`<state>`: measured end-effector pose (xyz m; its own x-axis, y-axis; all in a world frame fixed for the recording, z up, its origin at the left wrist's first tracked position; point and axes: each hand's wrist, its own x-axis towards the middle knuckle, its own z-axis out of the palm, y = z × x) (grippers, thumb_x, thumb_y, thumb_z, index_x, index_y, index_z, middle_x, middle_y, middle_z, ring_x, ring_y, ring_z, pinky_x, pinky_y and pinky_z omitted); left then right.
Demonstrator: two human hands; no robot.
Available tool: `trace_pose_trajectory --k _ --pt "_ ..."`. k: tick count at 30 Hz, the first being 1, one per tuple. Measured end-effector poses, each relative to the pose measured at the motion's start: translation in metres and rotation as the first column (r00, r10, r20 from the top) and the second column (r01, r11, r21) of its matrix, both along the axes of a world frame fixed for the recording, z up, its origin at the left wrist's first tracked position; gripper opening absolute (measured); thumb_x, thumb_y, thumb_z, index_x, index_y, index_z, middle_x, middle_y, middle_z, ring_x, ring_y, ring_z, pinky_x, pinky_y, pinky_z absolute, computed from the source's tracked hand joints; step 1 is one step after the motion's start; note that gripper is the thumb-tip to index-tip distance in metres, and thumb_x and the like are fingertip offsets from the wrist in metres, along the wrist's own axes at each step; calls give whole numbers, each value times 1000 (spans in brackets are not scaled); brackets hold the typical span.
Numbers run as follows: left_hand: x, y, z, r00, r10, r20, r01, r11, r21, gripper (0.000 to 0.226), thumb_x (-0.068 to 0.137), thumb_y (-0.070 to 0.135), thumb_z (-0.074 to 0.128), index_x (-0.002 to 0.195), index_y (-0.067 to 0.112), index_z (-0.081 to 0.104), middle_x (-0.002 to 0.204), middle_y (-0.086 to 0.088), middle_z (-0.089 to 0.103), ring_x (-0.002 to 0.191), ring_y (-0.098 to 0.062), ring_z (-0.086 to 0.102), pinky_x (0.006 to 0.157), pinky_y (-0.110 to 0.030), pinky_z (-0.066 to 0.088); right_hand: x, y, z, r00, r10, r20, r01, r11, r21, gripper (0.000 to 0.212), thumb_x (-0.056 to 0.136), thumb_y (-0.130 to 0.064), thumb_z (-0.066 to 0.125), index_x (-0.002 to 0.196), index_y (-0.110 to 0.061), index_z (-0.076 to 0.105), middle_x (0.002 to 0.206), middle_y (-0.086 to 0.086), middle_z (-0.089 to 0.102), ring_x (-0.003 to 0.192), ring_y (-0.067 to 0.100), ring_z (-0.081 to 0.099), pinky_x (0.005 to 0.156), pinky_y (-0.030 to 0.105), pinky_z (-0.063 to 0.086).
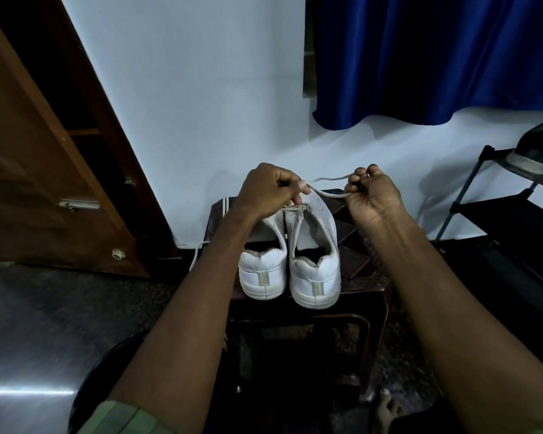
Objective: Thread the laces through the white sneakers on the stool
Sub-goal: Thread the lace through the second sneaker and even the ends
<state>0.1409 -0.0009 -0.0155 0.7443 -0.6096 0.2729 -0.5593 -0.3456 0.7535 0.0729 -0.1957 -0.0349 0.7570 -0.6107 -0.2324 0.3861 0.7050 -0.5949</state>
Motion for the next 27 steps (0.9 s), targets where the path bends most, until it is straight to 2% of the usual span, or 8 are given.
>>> trace_pose_trajectory --k 4,8,13,17,19,21,23,27 --pt "-9 -12 -1 999 -33 29 34 999 -34 15 98 28 72 105 19 81 93 9 79 70 2 70 72 -18 56 4 11 0 1000 20 17 -20 1000 -1 47 91 21 20 83 -17 46 69 2 50 51 11 45 46 21 34" --pt "-15 -17 1 995 -86 -53 84 996 -32 19 102 27 67 104 17 82 78 1 77 58 -4 64 63 -17 51 3 16 1 999 16 35 -17 1000 14 45 91 20 20 84 -16 46 69 2 51 52 12 45 46 21 36" --pt "-7 -11 1 995 26 -98 -39 990 -138 15 99 16 69 97 13 83 76 -3 78 58 -12 67 62 -20 51 2 12 0 1000 -6 -9 6 1000 -28 46 90 20 19 84 -17 45 70 2 50 53 12 45 45 21 34" --pt "-3 -10 -3 994 107 -22 -109 987 -118 18 97 6 65 93 9 82 75 -3 78 61 -14 73 64 -19 55 -1 12 0 974 -1 -228 -39 985 -170 33 94 16 39 86 -14 52 76 7 59 59 15 53 51 22 44" --pt "-3 -13 -6 989 140 44 -134 984 -117 17 94 7 69 88 13 83 71 3 77 61 -12 73 70 -30 63 -3 17 -5 847 -62 -528 -226 857 -463 11 80 -10 72 87 -12 64 89 10 67 76 21 61 68 27 51" --pt "-3 -17 -10 973 197 117 -184 977 -108 14 90 14 74 83 21 83 69 9 76 62 -7 73 73 -36 64 -4 22 -13 737 -260 -624 -355 637 -684 38 68 -33 75 105 -25 69 113 0 62 106 21 55 90 35 50" --pt "-5 -21 -11 952 250 177 -232 966 -115 10 88 21 77 82 26 83 70 13 76 66 -6 73 73 -36 63 -7 31 -7 865 -242 -440 -273 509 -817 34 78 -36 69 113 -34 69 117 -5 64 111 17 61 96 39 54" --pt "-7 -25 -11 912 303 277 -279 952 -124 9 90 34 76 93 30 84 83 13 79 76 -9 74 72 -37 61 -11 43 5 966 65 -252 -255 437 -863 20 99 -7 58 104 -8 77 93 7 79 83 15 74 78 29 60"
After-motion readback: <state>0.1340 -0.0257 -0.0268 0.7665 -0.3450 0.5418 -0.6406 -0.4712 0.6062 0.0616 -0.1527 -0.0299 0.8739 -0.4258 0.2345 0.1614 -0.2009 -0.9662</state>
